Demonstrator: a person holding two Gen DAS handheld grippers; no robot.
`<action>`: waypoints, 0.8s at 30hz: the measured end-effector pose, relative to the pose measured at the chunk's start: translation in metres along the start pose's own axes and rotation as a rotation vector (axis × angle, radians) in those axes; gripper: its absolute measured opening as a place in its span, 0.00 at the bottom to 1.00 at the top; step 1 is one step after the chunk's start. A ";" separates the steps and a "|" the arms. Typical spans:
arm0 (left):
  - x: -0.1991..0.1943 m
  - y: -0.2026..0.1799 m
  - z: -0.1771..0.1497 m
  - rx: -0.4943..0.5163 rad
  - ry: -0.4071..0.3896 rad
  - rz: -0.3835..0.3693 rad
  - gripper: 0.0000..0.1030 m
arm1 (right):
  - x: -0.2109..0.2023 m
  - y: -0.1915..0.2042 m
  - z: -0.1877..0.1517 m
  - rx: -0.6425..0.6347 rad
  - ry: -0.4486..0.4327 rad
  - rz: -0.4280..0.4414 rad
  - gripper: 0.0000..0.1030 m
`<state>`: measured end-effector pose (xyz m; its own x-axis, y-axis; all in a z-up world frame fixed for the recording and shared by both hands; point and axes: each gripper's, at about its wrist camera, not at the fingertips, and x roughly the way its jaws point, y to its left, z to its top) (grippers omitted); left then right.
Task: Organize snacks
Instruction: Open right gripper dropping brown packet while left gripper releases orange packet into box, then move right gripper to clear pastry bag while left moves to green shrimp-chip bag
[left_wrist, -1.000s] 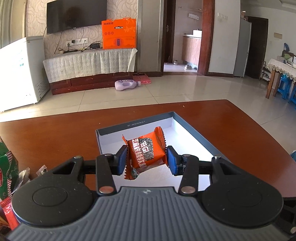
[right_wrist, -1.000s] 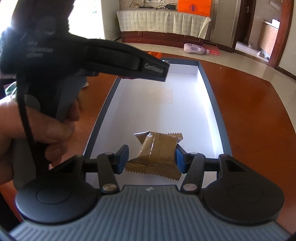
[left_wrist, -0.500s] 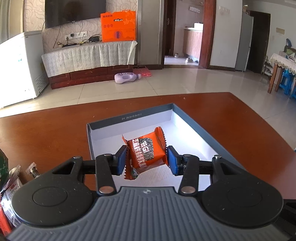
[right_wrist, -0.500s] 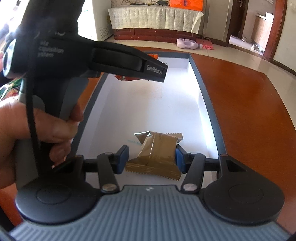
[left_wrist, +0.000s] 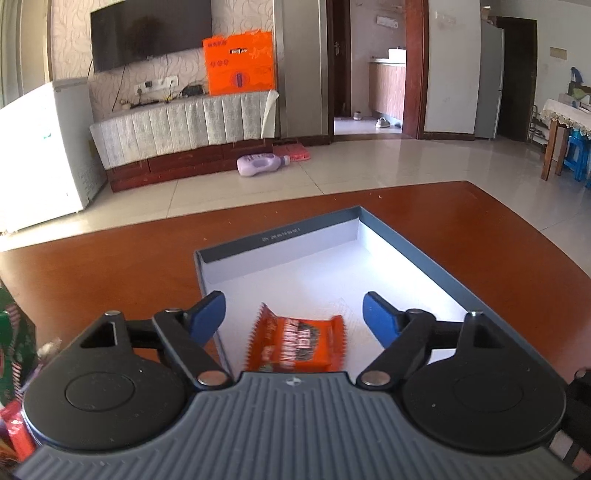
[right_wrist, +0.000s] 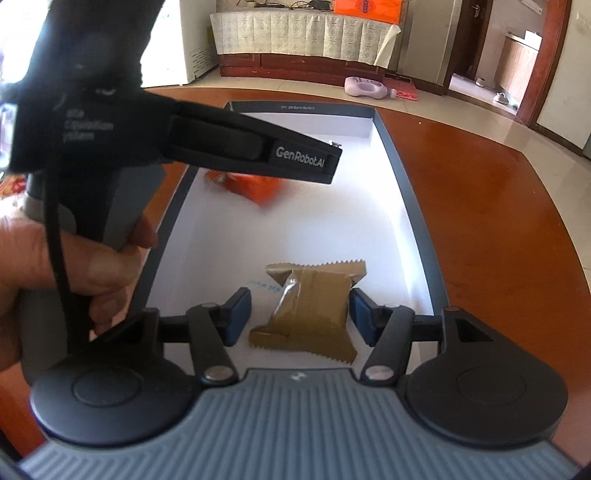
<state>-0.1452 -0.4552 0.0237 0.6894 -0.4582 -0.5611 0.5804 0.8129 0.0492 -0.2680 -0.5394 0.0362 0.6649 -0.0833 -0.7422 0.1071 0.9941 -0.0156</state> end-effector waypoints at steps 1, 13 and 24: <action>-0.004 0.002 -0.001 -0.001 -0.005 0.002 0.87 | -0.002 0.001 -0.001 -0.005 -0.007 0.000 0.66; -0.077 0.048 -0.009 -0.078 -0.087 0.077 0.93 | -0.046 0.009 -0.005 0.039 -0.151 0.025 0.67; -0.151 0.135 -0.040 -0.207 -0.068 0.239 0.93 | -0.059 0.060 0.009 -0.036 -0.222 0.179 0.68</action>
<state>-0.1880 -0.2615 0.0817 0.8271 -0.2629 -0.4968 0.3028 0.9531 -0.0003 -0.2937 -0.4755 0.0850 0.8167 0.0845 -0.5708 -0.0501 0.9959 0.0758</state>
